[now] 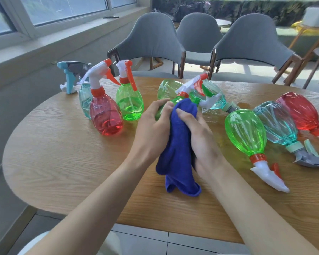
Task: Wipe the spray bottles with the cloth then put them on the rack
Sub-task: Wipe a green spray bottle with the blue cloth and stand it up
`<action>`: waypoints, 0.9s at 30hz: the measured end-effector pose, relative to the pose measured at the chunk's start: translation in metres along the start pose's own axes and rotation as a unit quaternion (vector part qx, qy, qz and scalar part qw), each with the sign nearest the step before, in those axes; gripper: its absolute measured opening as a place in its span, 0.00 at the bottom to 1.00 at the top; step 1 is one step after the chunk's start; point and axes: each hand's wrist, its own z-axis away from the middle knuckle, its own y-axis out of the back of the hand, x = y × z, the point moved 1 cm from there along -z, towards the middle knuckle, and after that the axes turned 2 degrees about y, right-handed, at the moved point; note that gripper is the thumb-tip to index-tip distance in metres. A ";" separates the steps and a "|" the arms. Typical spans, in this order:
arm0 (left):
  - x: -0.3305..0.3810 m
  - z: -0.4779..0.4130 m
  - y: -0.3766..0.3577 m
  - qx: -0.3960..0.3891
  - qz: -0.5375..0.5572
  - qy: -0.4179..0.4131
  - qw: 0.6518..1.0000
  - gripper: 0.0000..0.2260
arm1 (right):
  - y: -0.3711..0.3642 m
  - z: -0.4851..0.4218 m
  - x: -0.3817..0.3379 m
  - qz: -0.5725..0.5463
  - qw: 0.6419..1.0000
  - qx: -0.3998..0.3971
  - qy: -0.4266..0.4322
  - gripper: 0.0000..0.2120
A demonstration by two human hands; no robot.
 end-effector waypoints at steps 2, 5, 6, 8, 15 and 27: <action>0.001 0.002 0.001 -0.004 -0.009 -0.026 1.000 0.15 | -0.002 0.001 -0.004 0.004 1.000 -0.003 0.005 0.09; 0.002 0.011 -0.004 -0.021 -0.055 -0.096 0.994 0.16 | 0.001 -0.003 -0.012 -0.010 0.999 0.034 0.015 0.08; 0.001 0.013 -0.007 -0.023 -0.071 -0.111 0.991 0.16 | 0.003 -0.004 -0.013 -0.006 0.999 0.043 0.018 0.08; -0.001 0.011 -0.008 -0.019 -0.080 -0.097 0.992 0.16 | 0.002 -0.004 -0.011 0.019 0.999 0.043 0.022 0.07; -0.002 -0.002 -0.001 0.040 0.069 0.068 0.994 0.17 | -0.005 -0.002 0.002 0.169 0.983 -0.022 0.070 0.19; -0.019 -0.018 -0.003 0.008 0.217 0.230 0.949 0.35 | 0.004 0.002 -0.003 0.094 0.987 -0.103 0.082 0.44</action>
